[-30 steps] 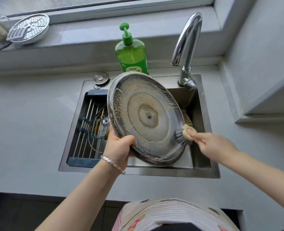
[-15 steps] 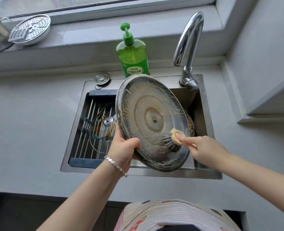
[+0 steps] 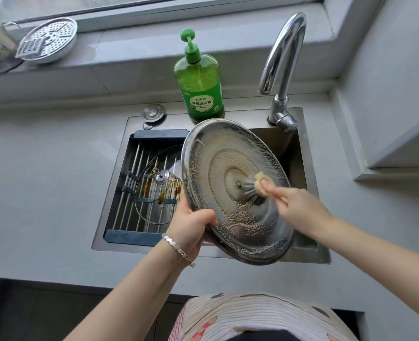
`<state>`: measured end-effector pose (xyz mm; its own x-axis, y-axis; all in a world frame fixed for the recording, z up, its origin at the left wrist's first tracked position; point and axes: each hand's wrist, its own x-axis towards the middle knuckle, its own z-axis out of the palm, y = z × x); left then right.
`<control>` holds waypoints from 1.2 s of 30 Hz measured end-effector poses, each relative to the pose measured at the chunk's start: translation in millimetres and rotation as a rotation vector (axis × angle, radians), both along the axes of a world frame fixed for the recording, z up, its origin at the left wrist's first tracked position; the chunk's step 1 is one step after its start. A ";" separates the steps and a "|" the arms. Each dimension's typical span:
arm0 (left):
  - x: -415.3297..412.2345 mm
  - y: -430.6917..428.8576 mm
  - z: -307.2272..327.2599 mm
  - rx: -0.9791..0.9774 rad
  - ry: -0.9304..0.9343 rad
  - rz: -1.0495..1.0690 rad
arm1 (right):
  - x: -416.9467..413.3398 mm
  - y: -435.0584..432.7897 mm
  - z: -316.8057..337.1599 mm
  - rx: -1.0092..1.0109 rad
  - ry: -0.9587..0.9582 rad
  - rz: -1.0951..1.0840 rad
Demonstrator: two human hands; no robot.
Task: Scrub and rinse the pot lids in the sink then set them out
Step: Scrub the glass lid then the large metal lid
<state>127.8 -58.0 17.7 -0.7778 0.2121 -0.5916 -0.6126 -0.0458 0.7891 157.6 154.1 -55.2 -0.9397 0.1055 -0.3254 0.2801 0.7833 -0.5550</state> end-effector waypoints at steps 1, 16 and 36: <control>-1.0 -0.9 -1.1 -0.006 -0.002 0.000 | 4.4 -9.0 4.6 -0.054 0.018 0.049; -2.3 -4.8 4.5 -0.030 -0.005 -0.067 | -9.3 45.8 -12.9 0.344 -0.120 0.026; -8.5 17.8 -15.9 -0.135 -0.186 -0.036 | -0.4 76.3 -39.1 0.167 -0.360 -0.075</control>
<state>119.3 -40.2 1.8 -0.6460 0.1468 -0.7490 -0.7475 0.0769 0.6598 157.2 230.4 -94.4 -0.7566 0.2491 -0.6046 0.4932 0.8244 -0.2776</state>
